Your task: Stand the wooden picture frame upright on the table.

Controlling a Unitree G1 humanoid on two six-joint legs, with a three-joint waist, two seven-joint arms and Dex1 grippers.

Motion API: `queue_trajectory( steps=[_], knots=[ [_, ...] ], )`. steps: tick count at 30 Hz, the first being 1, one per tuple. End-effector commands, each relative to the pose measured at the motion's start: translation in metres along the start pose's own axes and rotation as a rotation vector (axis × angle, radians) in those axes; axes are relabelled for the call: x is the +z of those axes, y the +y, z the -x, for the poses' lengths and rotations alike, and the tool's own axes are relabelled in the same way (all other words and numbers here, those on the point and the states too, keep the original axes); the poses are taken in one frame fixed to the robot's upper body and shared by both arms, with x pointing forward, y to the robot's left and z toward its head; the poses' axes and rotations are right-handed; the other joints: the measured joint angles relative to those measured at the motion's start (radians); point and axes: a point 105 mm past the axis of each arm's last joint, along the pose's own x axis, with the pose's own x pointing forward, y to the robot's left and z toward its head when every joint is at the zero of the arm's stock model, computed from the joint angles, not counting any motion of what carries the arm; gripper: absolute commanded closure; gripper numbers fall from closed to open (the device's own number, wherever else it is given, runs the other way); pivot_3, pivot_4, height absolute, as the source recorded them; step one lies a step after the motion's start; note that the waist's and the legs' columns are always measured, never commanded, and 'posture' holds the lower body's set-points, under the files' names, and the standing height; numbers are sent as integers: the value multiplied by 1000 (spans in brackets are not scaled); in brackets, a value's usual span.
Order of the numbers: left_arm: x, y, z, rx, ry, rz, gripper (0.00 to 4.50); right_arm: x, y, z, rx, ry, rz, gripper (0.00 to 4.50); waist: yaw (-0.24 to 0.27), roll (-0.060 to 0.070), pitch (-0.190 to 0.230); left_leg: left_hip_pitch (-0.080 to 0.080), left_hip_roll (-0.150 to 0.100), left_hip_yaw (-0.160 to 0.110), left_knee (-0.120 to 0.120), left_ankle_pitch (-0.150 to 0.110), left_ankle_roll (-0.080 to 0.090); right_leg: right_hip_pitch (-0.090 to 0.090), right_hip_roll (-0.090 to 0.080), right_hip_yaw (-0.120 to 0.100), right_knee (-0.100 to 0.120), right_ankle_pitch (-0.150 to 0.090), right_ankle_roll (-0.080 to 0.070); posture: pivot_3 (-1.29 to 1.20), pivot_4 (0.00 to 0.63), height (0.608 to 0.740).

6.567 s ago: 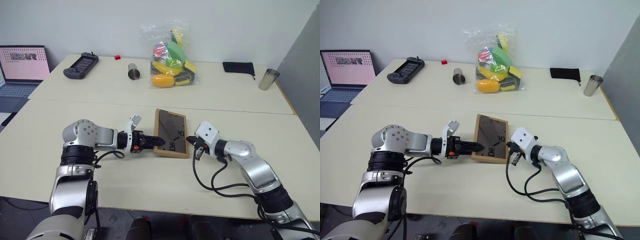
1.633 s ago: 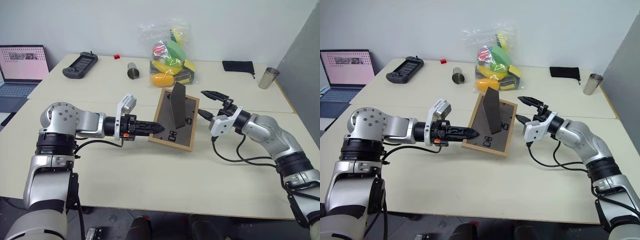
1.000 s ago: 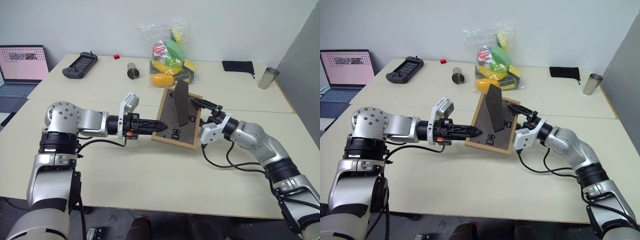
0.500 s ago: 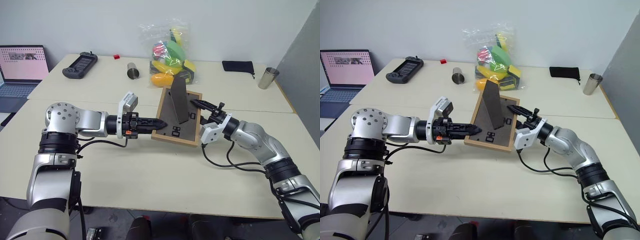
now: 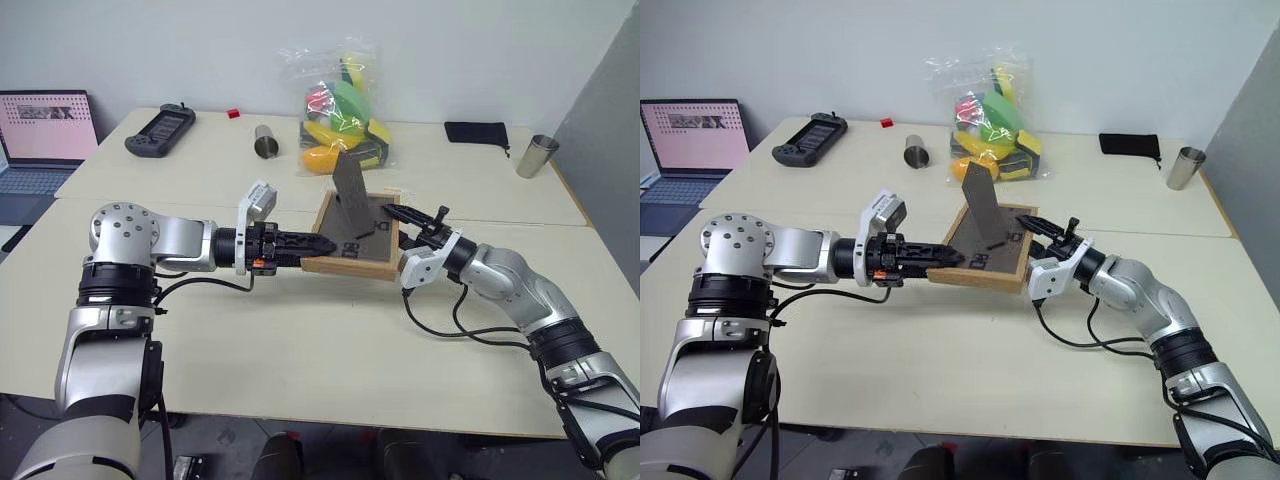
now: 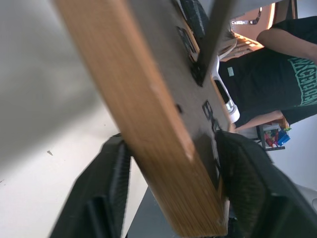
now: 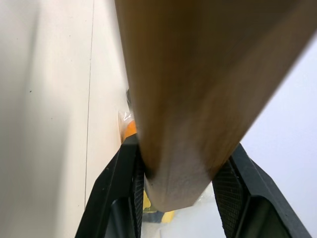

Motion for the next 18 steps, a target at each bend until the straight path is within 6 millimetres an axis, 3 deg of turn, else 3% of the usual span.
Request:
queue_trajectory(
  steps=[1,5,7,8,10,18],
  knots=[
    [2,-14,1,-42,1,-49,921,7,-18,-1,-62,-29,24,2577,0,0,0,0,0,0,0,0,0,0,0,0,0,0,0,0,150,740],
    [5,-7,1,-2,-13,-35,157,7,-17,-1,-61,-30,18,2577,0,0,0,0,0,0,0,0,0,0,0,0,0,0,0,0,150,740],
    [5,-8,2,-7,-14,-40,157,7,-17,-1,-57,-33,14,2577,0,0,0,0,0,0,0,0,0,0,0,0,0,0,0,0,150,740],
    [5,-9,2,-9,-14,-43,143,7,-16,-1,-53,-32,13,2932,0,0,0,0,0,0,0,0,0,0,0,0,0,0,0,0,150,740],
    [5,-10,2,-13,-15,-44,143,7,-16,-1,-48,-29,11,3122,0,0,0,0,0,0,0,0,0,0,0,0,0,0,0,0,150,740],
    [4,-9,2,-13,-14,-43,143,7,-16,1,-45,-28,6,3119,0,0,0,0,0,0,0,0,0,0,0,0,0,0,0,0,150,740]
  ],
)
